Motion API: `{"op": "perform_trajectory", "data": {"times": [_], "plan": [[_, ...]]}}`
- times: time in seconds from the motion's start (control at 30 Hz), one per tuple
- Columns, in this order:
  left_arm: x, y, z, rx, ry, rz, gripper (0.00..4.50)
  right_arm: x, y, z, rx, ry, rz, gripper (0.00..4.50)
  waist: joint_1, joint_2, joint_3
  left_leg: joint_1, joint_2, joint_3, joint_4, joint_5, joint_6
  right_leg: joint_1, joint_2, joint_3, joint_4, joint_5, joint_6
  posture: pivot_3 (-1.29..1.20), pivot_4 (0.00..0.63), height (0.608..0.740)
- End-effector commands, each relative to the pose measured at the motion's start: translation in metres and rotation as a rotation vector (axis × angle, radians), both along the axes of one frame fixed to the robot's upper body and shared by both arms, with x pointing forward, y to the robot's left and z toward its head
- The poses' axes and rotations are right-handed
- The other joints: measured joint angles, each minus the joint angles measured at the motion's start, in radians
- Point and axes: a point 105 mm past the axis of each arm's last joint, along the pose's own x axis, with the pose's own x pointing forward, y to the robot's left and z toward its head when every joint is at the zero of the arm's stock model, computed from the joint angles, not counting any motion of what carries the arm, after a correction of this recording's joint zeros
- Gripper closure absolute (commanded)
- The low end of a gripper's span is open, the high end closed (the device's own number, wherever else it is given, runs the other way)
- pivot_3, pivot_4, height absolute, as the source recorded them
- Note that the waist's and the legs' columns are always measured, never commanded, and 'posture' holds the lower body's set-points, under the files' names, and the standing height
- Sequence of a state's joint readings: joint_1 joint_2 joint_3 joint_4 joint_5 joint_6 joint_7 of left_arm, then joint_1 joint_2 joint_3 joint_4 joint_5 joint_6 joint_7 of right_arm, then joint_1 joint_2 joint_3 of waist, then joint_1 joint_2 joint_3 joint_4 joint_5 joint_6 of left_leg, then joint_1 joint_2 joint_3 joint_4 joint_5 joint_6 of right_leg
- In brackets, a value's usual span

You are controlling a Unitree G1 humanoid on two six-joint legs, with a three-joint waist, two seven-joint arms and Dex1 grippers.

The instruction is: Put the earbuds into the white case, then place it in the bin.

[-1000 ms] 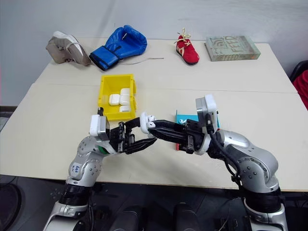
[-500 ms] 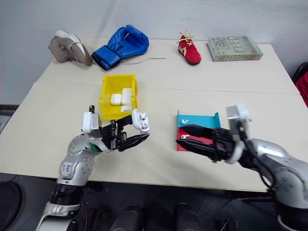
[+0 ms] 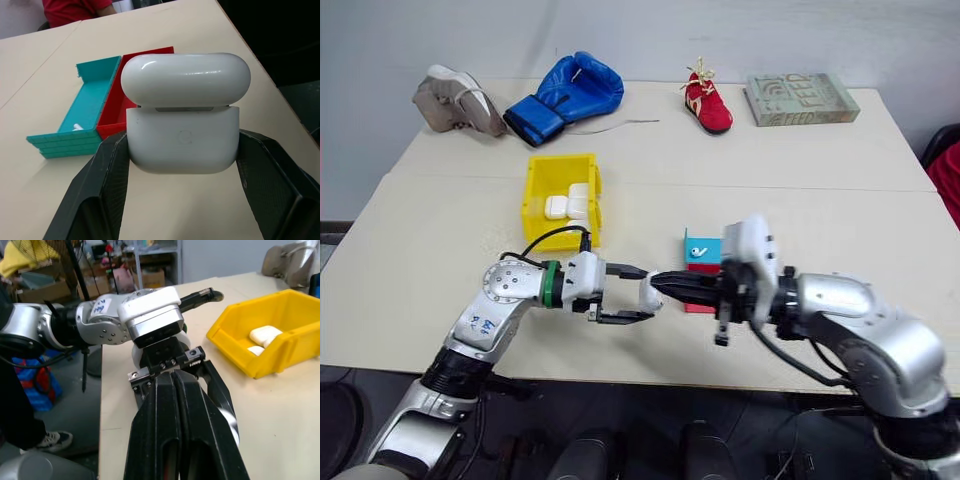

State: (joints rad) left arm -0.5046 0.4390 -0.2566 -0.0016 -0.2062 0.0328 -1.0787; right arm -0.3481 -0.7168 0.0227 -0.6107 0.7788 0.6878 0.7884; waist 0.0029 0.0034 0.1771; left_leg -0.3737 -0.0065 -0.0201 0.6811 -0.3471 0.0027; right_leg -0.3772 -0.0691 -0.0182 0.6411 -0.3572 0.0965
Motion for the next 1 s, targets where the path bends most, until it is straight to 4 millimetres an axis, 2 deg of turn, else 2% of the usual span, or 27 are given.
{"op": "perform_trajectory", "data": {"times": [0.03, 0.13, 0.27, 0.4, 0.5, 0.6, 0.63, 0.7, 0.73, 0.77, 0.83, 0.93, 1.0], "plan": [[-0.007, -0.005, 0.011, -0.021, -0.082, -0.028, 1.72, 0.01, 0.0, -0.011, -0.043, -0.044, -0.04, 4.48, 0.003, 0.0, 0.0, 0.0, 0.0, 0.0, 0.0, 0.0, 0.0, 0.0, 0.0, 0.0, 0.0, 0.0, 0.0, 0.0, 0.15, 0.74], [-0.008, -0.003, 0.013, -0.05, -0.095, -0.016, 1.72, 0.015, -0.007, -0.018, -0.046, -0.034, -0.072, 4.48, 0.003, 0.0, 0.0, 0.0, -0.001, 0.0, 0.0, 0.0, 0.001, 0.0, -0.001, 0.0, 0.0, 0.0, 0.0, 0.0, 0.15, 0.74], [-0.013, 0.006, 0.015, -0.106, -0.083, -0.01, 1.72, 0.009, -0.038, -0.03, -0.083, -0.004, -0.1, 4.48, 0.01, 0.0, 0.0, 0.0, -0.001, -0.001, 0.0, 0.0, 0.001, 0.0, -0.001, -0.001, 0.0, 0.0, 0.0, 0.0, 0.15, 0.74], [-0.014, 0.02, 0.017, -0.188, -0.02, 0.042, 1.72, -0.004, -0.066, -0.038, -0.033, 0.034, -0.153, 4.48, 0.019, 0.0, 0.0, -0.001, -0.001, 0.0, 0.0, -0.001, 0.001, 0.001, -0.001, -0.001, 0.0, 0.0, 0.0, 0.0, 0.15, 0.74], [-0.014, 0.031, 0.016, -0.195, -0.005, 0.072, 1.72, -0.013, -0.077, -0.037, 0.007, 0.027, -0.176, 4.48, 0.016, 0.0, 0.0, 0.0, -0.001, 0.0, 0.001, 0.0, 0.001, 0.001, -0.001, -0.001, 0.0, 0.0, 0.0, 0.0, 0.15, 0.74], [0.003, 0.058, 0.032, -0.331, 0.062, 0.253, 1.72, -0.022, -0.097, -0.021, 0.134, -0.012, -0.29, 4.48, 0.018, 0.0, 0.0, 0.001, -0.001, 0.001, 0.0, 0.0, 0.001, 0.001, -0.001, 0.0, 0.001, 0.0, 0.0, 0.0, 0.15, 0.74], [0.007, 0.065, 0.036, -0.362, 0.076, 0.298, 1.72, -0.025, -0.101, -0.018, 0.157, -0.014, -0.315, 4.13, 0.018, 0.0, 0.0, 0.001, 0.0, 0.0, 0.0, 0.0, 0.001, 0.001, -0.001, 0.0, 0.002, 0.0, 0.0, 0.0, 0.15, 0.74], [0.025, 0.084, 0.049, -0.404, 0.062, 0.444, 1.72, -0.028, -0.108, -0.008, 0.2, -0.103, -0.389, 3.61, 0.018, 0.0, 0.0, 0.002, 0.0, 0.0, 0.0, 0.0, 0.001, 0.002, -0.001, 0.0, 0.002, 0.0, 0.0, 0.0, 0.15, 0.74], [0.034, 0.092, 0.056, -0.421, 0.054, 0.51, 1.72, -0.029, -0.111, -0.002, 0.216, -0.167, -0.419, 3.2, 0.019, 0.0, 0.0, 0.002, 0.0, 0.0, 0.001, 0.0, 0.001, 0.002, -0.001, 0.0, 0.002, 0.0, 0.0, 0.0, 0.15, 0.74], [0.044, 0.101, 0.06, -0.435, 0.046, 0.593, 1.72, -0.03, -0.113, 0.006, 0.23, -0.265, -0.447, 2.93, 0.019, 0.0, 0.0, 0.002, 0.0, 0.0, 0.001, 0.0, 0.001, 0.002, -0.001, 0.0, 0.002, 0.0, 0.0, 0.0, 0.15, 0.74], [0.071, 0.121, 0.07, -0.442, 0.019, 0.774, 1.72, -0.029, -0.114, 0.008, 0.218, -0.369, -0.524, 2.19, 0.02, 0.0, 0.0, 0.002, -0.001, 0.001, 0.001, 0.0, 0.0, 0.002, -0.001, 0.0, 0.002, 0.0, 0.0, 0.0, 0.15, 0.74], [0.095, 0.127, 0.085, -0.442, -0.023, 0.877, 1.72, -0.03, -0.107, 0.003, 0.212, -0.412, -0.542, 1.09, 0.02, -0.001, 0.0, 0.003, -0.001, 0.001, 0.0, 0.0, 0.0, 0.001, 0.0, 0.0, 0.005, 0.0, 0.0, 0.0, 0.15, 0.74], [0.108, 0.125, 0.086, -0.434, -0.003, 0.905, 1.72, -0.03, -0.103, 0.0, 0.221, -0.423, -0.536, 0.42, 0.02, -0.001, 0.0, 0.002, -0.002, 0.001, 0.0, 0.0, 0.0, 0.001, 0.001, 0.0, 0.007, 0.0, 0.001, 0.0, 0.15, 0.74]]}}
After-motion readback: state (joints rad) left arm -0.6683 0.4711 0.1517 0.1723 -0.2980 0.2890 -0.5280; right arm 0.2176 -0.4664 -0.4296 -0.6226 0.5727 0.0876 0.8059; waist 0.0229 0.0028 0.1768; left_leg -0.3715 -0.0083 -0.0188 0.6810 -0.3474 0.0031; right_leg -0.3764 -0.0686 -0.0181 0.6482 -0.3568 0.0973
